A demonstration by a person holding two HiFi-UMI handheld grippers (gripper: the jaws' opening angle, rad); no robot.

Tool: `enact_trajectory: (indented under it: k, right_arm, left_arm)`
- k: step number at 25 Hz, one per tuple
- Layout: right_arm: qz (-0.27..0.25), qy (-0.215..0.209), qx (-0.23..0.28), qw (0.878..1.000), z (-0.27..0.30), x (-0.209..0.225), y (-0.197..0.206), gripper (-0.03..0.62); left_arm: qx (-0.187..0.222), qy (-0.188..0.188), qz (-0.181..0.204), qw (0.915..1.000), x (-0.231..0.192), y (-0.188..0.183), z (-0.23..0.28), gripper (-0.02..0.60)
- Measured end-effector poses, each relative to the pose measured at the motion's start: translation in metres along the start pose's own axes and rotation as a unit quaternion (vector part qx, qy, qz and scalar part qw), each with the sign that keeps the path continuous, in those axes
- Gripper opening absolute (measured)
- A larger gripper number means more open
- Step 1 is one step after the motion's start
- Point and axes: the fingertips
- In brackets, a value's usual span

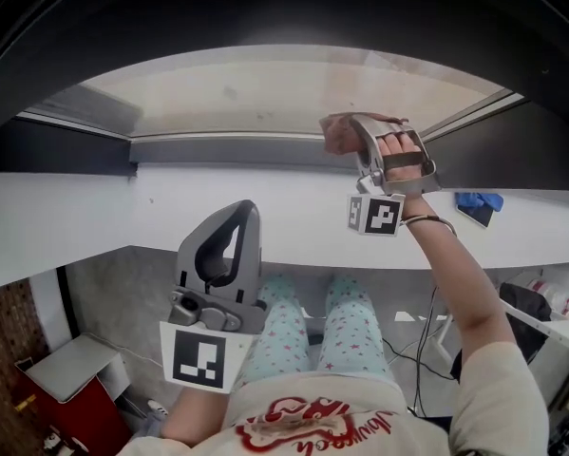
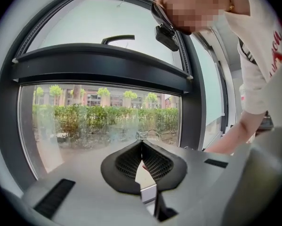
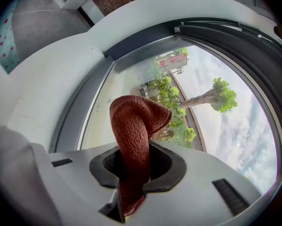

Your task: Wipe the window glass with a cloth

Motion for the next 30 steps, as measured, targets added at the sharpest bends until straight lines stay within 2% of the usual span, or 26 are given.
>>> enact_trajectory:
  k: [4, 12, 21, 26, 30]
  right_arm:
    - [-0.004, -0.023, -0.004, 1.0, 0.01, -0.028, 0.002, 0.089]
    - [-0.025, -0.033, 0.004, 0.999, 0.031, -0.07, -0.011, 0.089]
    - [-0.035, -0.035, 0.005, 0.999, 0.053, -0.113, -0.018, 0.089]
    - [-0.037, -0.049, 0.008, 0.998, 0.065, -0.144, -0.023, 0.089]
    - [-0.039, -0.08, 0.005, 0.996, 0.077, -0.173, -0.024, 0.089]
  left_arm:
    - [0.003, 0.004, 0.002, 1.0, 0.004, 0.011, 0.015, 0.021]
    - [-0.002, 0.022, -0.016, 0.9996, 0.005, 0.026, 0.032, 0.021]
    - [-0.026, 0.007, -0.022, 0.9994, -0.019, 0.066, 0.029, 0.021]
    - [-0.034, 0.004, -0.02, 0.9992, -0.022, 0.08, 0.03, 0.021]
    - [-0.029, 0.008, -0.019, 0.9994, -0.018, 0.079, 0.03, 0.021]
Point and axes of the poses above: the fingertips, and each gripper's own axes: z forward along the fingers, x to its right, y out of its underside, and after that the axes turned 14 degrees about -z, right-handed
